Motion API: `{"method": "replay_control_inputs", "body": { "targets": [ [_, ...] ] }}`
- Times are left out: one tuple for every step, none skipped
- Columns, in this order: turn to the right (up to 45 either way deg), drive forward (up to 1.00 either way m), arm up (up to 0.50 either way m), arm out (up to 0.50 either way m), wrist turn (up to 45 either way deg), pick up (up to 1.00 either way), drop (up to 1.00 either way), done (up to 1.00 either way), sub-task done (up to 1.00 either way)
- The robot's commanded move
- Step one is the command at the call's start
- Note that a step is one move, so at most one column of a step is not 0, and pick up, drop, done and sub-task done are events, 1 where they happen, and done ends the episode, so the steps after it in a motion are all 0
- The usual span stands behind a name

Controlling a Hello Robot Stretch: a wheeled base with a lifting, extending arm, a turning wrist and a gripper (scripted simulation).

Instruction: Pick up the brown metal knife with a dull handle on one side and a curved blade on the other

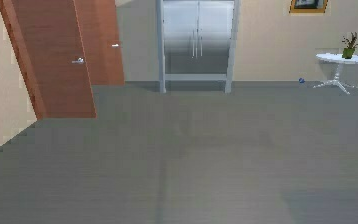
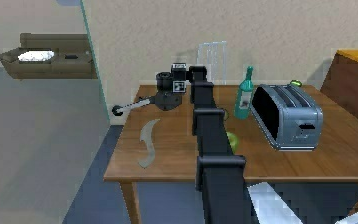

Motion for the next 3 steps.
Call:
{"method": "replay_control_inputs", "body": {
  "targets": [
    [0.0, 0.00, 0.00, 0.00, 6.0, 0.00, 0.00, 0.00, 0.00],
    [0.0, 0.00, -0.30, 0.00, 0.0, 0.00, 0.00, 0.00, 0.00],
    [0.0, 0.00, 0.00, 0.00, 0.0, 1.00, 0.00, 0.00, 0.00]
  ]
}}
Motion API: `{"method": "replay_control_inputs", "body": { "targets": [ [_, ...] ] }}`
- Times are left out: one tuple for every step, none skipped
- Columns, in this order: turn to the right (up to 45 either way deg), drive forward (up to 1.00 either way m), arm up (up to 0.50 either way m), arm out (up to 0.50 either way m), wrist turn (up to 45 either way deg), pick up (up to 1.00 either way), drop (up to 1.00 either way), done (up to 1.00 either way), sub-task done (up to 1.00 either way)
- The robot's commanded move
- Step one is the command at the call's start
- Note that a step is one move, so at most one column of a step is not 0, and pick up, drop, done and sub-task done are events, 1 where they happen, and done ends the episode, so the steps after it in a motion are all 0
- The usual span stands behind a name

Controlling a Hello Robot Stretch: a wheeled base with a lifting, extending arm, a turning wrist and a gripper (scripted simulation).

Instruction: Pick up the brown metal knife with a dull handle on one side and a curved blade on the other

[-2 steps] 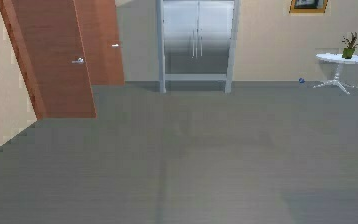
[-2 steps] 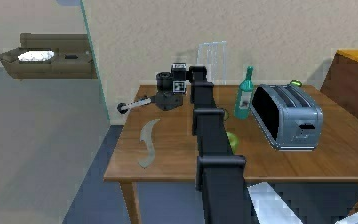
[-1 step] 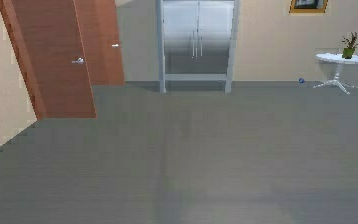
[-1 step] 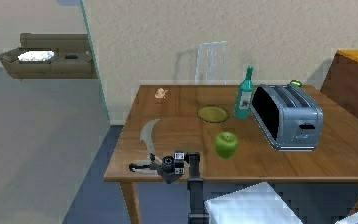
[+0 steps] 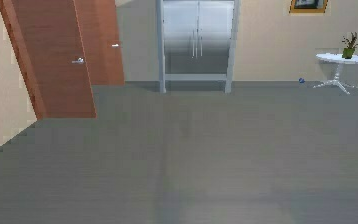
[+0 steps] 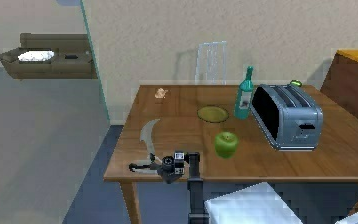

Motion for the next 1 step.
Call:
{"method": "replay_control_inputs", "body": {
  "targets": [
    [0.0, 0.00, 0.10, 0.00, 0.0, 0.00, 0.00, 0.00, 0.00]
  ]
}}
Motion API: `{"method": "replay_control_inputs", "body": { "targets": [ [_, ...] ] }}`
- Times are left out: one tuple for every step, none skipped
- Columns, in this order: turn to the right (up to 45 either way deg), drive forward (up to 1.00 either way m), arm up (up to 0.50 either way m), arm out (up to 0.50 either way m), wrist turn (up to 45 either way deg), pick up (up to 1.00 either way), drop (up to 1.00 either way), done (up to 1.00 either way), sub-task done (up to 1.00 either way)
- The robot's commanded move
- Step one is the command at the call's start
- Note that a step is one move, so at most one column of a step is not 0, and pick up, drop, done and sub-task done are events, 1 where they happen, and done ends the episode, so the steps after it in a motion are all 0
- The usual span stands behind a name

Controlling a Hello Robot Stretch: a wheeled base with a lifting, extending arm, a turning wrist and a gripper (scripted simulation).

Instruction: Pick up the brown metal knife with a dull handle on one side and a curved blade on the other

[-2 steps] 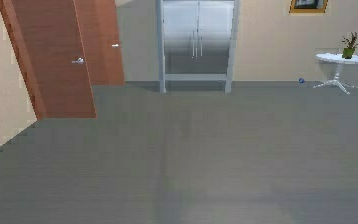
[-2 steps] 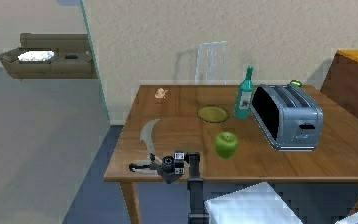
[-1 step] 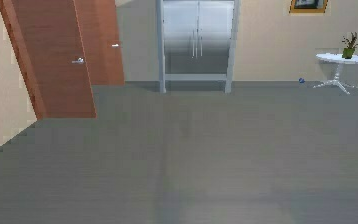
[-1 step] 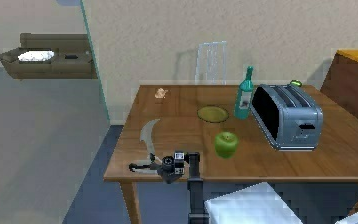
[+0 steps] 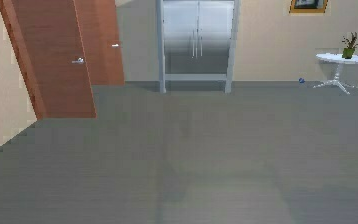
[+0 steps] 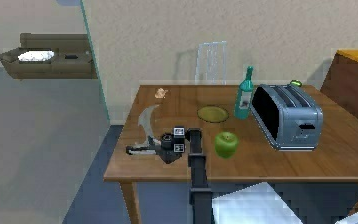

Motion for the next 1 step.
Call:
{"method": "replay_control_inputs", "body": {
  "targets": [
    [0.0, 0.00, 0.00, 0.00, 0.0, 0.00, 0.00, 1.00, 0.00]
  ]
}}
